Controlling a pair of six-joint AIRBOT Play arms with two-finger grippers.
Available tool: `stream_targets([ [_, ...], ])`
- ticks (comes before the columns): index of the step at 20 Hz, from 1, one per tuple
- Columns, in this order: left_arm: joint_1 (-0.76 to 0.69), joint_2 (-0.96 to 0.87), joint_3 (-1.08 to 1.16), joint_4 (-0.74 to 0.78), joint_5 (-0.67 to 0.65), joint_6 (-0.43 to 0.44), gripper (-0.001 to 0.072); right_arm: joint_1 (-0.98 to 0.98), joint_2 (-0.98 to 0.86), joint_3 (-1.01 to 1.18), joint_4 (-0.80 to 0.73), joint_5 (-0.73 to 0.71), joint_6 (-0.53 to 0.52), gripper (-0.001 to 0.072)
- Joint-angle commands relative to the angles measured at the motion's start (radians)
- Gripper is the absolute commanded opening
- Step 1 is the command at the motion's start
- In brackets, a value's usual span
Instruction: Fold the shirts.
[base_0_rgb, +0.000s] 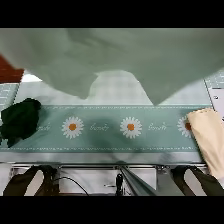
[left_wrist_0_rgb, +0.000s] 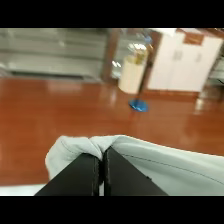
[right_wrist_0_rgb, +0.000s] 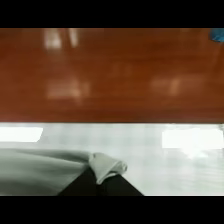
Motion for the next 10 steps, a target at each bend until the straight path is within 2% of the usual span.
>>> stream_targets([
  [1, 0.0, 0.153, 0.06, 0.204, -0.059, -0.034, 0.0019, 0.0, 0.187, 0.015, -0.128, 0.056, 0.054, 0.0017],
  [6, 0.0, 0.267, 0.052, 0.335, -0.177, -0.059, 0.0018, 0.001, 0.26, 0.013, -0.146, 0.116, 0.06, 0.0018],
  [10, 0.0, 0.258, -0.098, 0.296, -0.187, -0.079, 0.0019, 0.001, 0.26, -0.116, -0.124, 0.134, 0.057, 0.0018],
])
